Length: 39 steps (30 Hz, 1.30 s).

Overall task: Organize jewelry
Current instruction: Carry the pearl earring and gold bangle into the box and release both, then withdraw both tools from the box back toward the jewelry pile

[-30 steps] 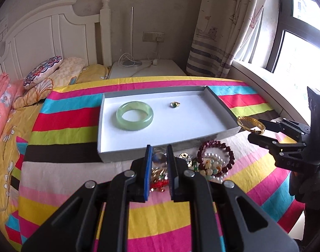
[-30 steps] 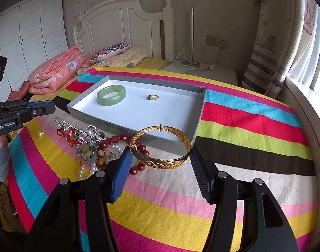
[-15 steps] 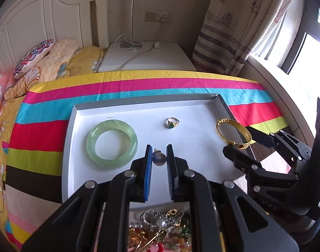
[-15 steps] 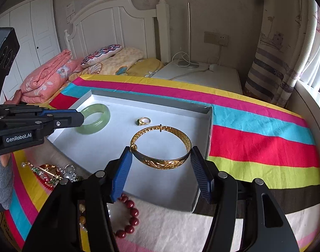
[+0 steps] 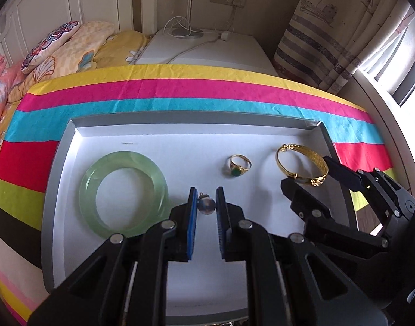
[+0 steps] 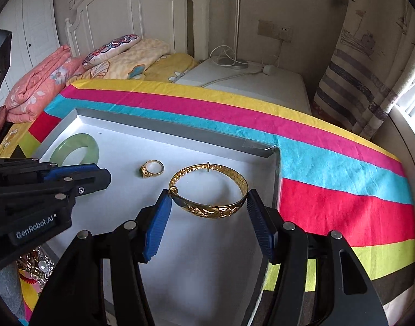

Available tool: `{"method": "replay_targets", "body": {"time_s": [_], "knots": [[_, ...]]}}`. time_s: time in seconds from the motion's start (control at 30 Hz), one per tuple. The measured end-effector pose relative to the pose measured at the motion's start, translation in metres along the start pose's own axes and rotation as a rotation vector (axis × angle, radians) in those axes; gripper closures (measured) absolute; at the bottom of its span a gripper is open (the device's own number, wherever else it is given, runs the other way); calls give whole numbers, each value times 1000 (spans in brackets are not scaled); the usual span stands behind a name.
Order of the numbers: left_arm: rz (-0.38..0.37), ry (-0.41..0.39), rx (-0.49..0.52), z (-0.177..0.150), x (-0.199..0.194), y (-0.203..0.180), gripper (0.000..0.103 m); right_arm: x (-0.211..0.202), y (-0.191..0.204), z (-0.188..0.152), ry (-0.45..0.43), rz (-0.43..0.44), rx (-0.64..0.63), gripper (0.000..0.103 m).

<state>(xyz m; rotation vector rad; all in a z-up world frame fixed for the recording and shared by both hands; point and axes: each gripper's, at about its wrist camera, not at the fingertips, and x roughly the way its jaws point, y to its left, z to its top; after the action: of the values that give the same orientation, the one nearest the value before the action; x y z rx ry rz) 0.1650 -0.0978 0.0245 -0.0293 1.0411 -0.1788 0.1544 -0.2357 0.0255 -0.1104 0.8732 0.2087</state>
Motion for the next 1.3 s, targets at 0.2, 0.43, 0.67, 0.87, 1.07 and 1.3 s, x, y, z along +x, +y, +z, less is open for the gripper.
{"method": "replay_targets", "body": {"time_s": [0.2, 0.43, 0.67, 0.87, 1.07, 1.3], "knots": [[16, 3, -17, -2, 7, 3, 88, 11, 11, -1, 45, -29, -49, 46], [-46, -19, -29, -6, -6, 5, 39, 3, 12, -5, 45, 4, -48, 31], [-79, -170, -51, -16, -75, 7, 20, -71, 10, -31, -117, -14, -94, 23], [-43, -363, -68, -49, -152, 25, 2, -125, -11, -83, -180, 94, 11, 23], [47, -345, -40, -110, -159, 50, 2, -132, -22, -122, -134, 149, 109, 23], [22, -258, -64, -170, -128, 81, 2, -131, 13, -141, -91, 147, 11, 23]]}}
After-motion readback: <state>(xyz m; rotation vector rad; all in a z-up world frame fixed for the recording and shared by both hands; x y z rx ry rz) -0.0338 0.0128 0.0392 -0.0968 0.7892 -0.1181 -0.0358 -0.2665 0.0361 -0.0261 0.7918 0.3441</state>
